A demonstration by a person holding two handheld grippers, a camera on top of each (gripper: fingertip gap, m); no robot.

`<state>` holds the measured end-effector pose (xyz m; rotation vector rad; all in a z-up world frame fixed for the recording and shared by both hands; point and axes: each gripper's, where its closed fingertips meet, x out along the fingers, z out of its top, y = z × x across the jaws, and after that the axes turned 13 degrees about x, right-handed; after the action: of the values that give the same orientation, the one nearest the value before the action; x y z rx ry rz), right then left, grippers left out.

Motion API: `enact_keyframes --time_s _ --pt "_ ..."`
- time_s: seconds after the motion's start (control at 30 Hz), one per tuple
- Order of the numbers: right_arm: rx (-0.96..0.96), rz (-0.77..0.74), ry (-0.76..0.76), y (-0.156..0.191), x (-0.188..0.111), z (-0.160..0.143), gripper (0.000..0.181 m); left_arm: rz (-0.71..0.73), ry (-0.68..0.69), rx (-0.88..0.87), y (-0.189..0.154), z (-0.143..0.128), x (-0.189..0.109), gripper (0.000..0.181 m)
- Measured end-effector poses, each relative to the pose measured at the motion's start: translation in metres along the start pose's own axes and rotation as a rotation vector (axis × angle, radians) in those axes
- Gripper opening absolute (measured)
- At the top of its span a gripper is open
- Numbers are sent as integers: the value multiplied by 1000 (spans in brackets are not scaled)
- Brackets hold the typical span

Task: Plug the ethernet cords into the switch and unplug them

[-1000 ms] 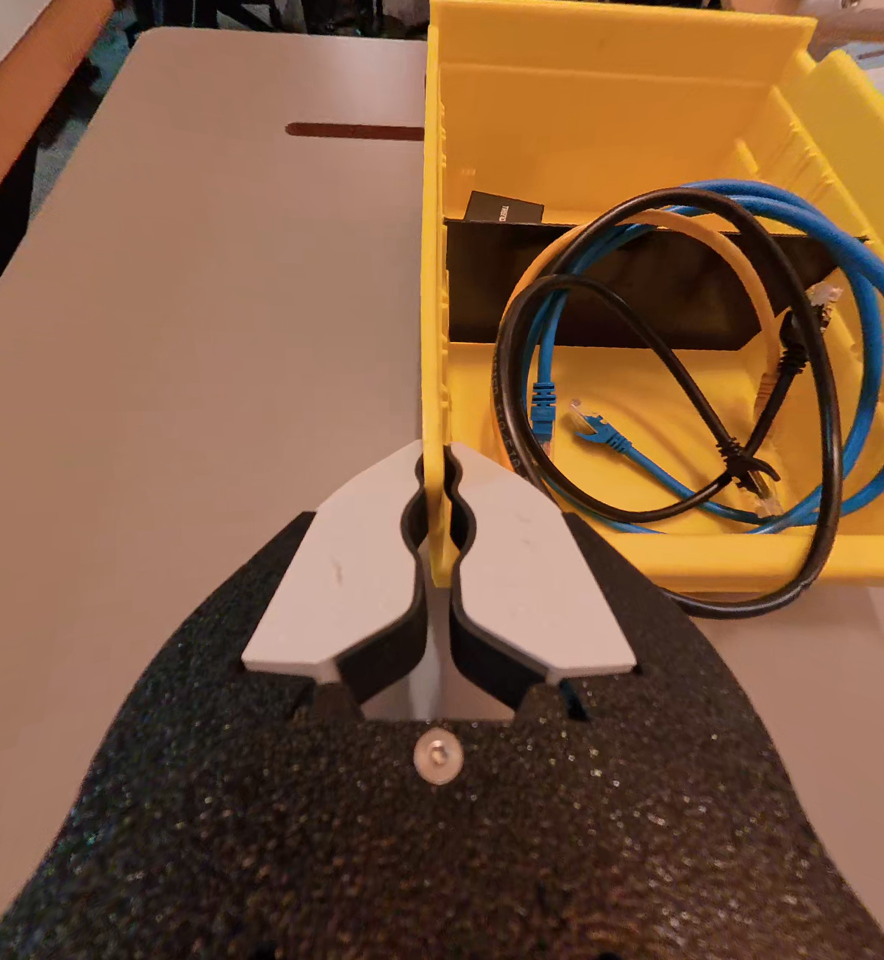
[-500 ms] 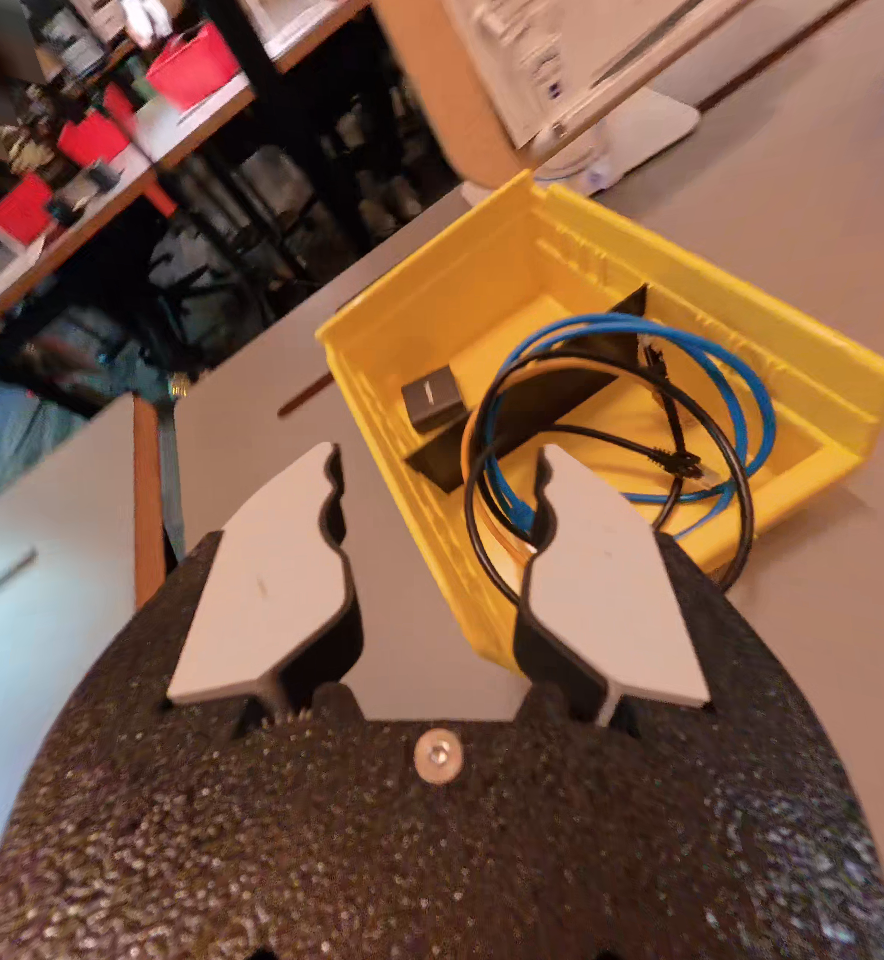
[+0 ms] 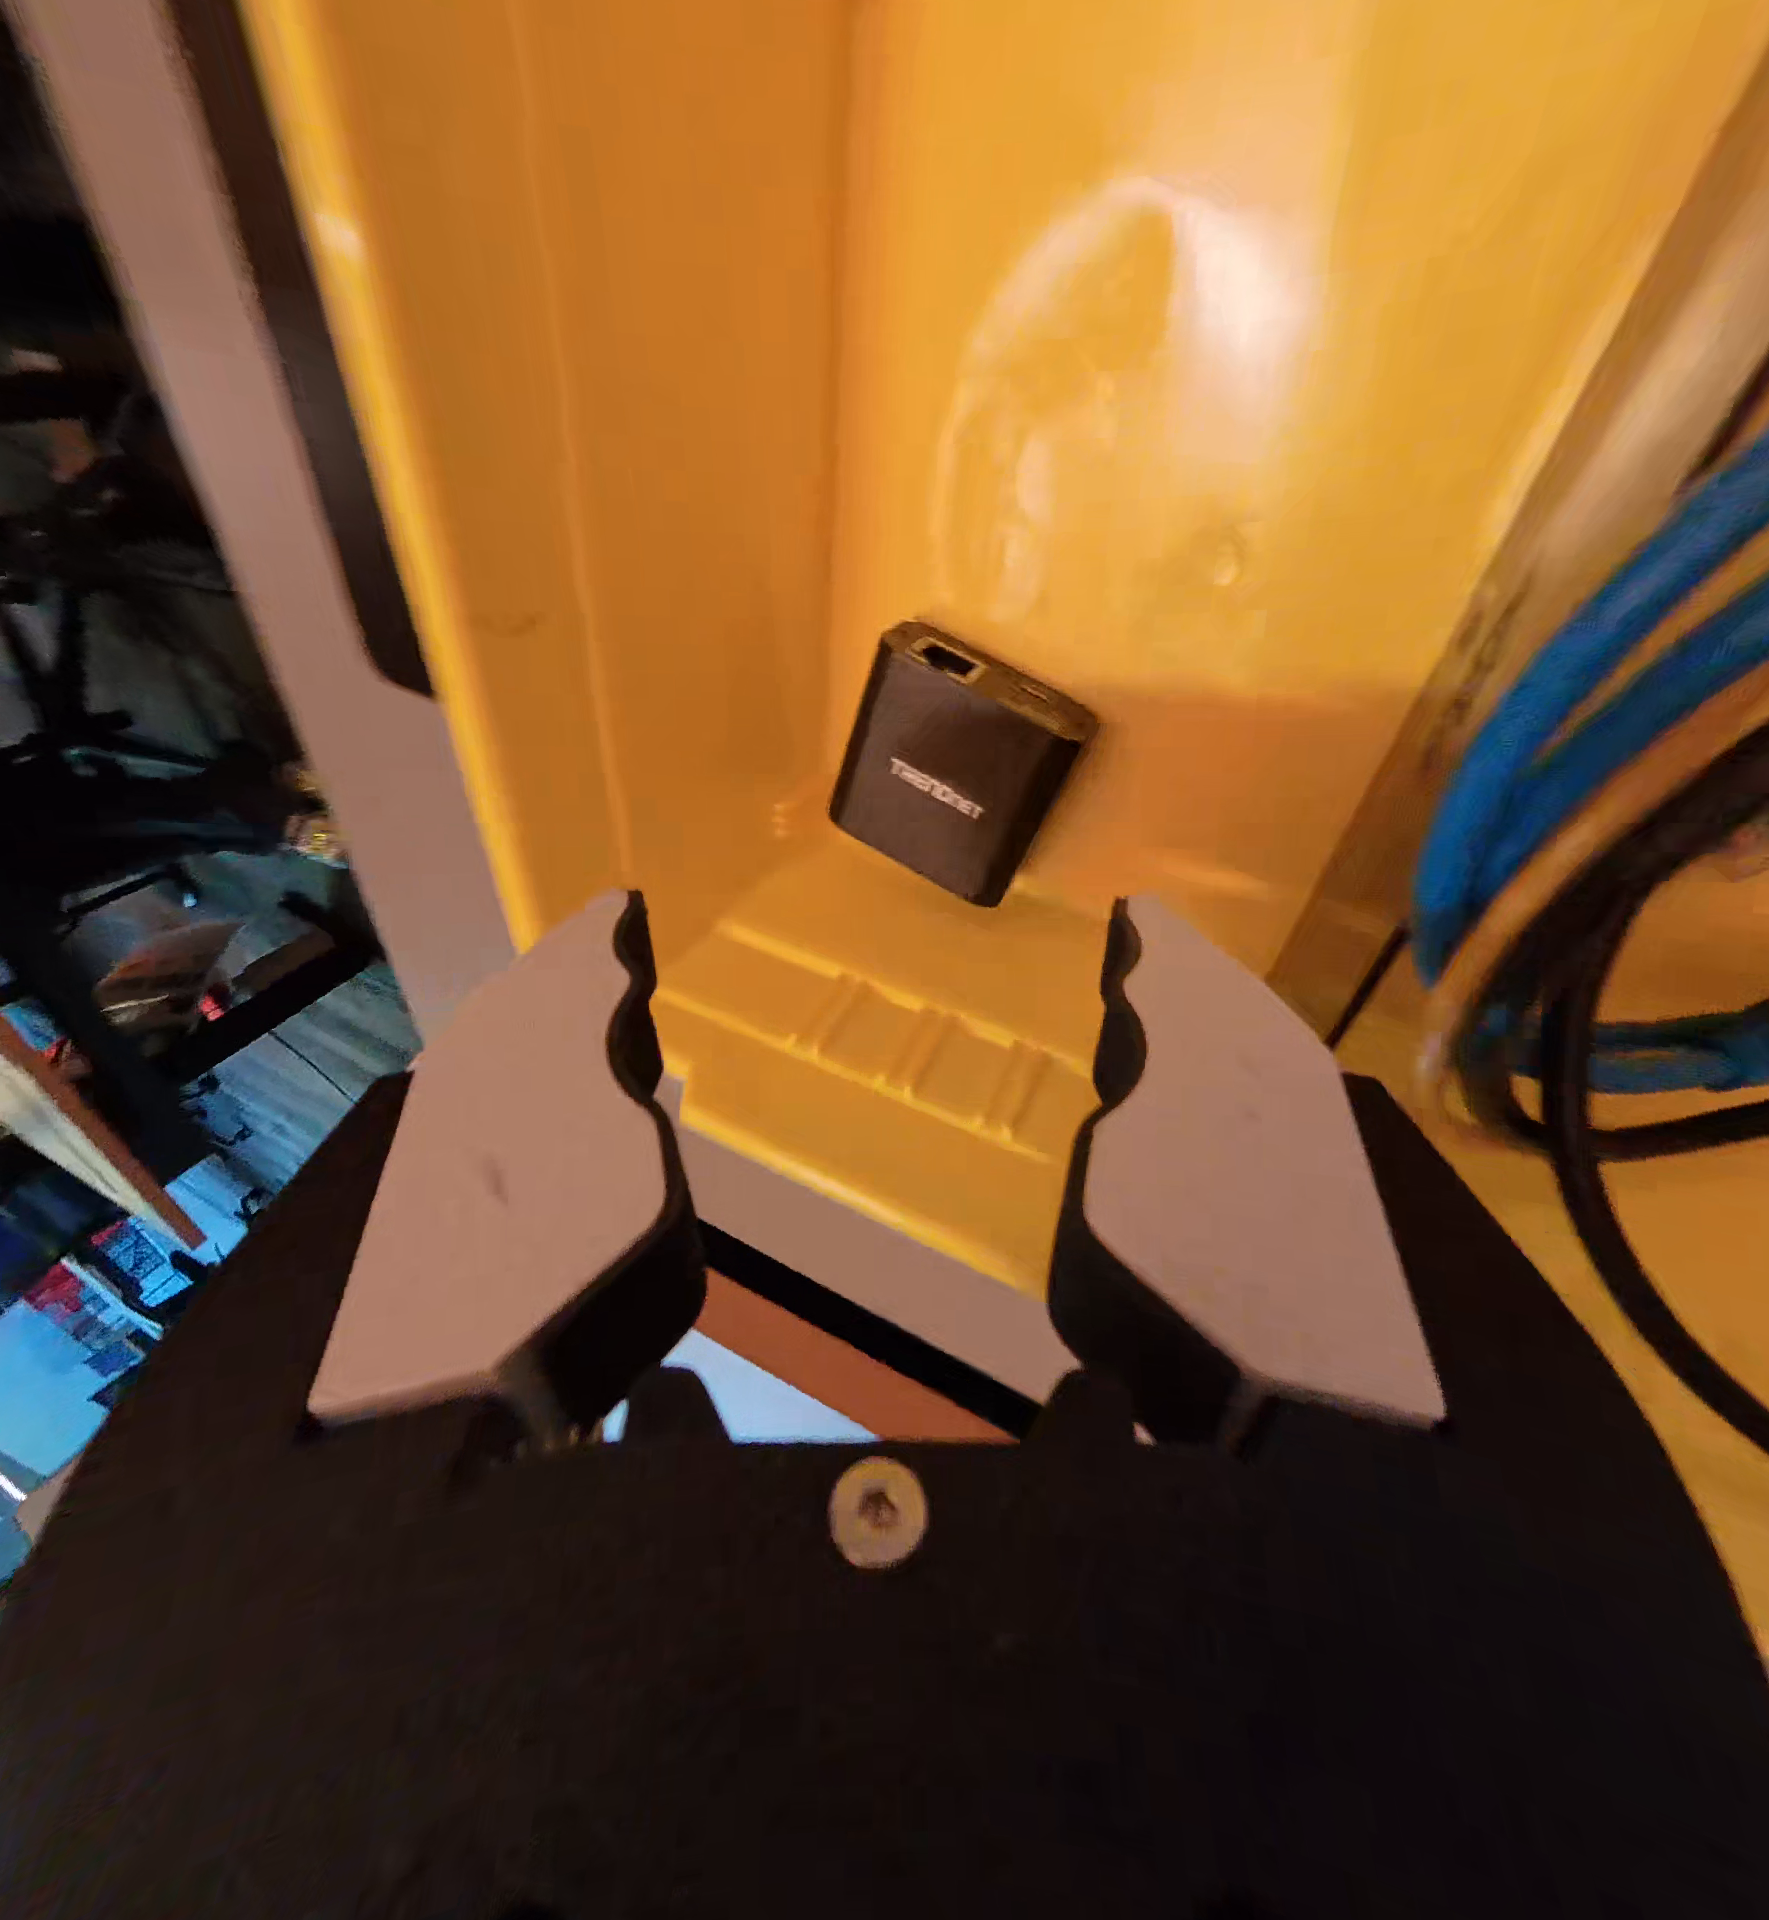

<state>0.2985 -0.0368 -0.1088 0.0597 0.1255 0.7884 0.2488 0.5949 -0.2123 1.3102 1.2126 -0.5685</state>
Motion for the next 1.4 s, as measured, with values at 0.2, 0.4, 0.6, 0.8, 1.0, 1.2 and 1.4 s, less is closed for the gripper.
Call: enact_keyframes --time_s 0.2,0.4,0.6,0.8,1.0,1.2,1.4 --pt "-1 76 -46 15 1 12 89 -191 104 186 -13 0 46 81" --pt "-6 123 -55 25 6 11 88 -309 244 346 -24 -10 72 68" --pt "-15 124 -73 28 2 17 85 -208 215 230 -14 -4 70 58" --pt "-27 150 -97 45 -2 27 83 41 5 -105 17 22 2 58" --pt "3 307 -122 99 3 30 79 181 -523 -373 9 106 -129 58" --pt "-15 602 -142 188 10 9 81 128 -1070 -402 -68 219 -212 58" --pt "89 560 -75 234 34 -19 78 316 -1027 -359 -139 296 -180 58"
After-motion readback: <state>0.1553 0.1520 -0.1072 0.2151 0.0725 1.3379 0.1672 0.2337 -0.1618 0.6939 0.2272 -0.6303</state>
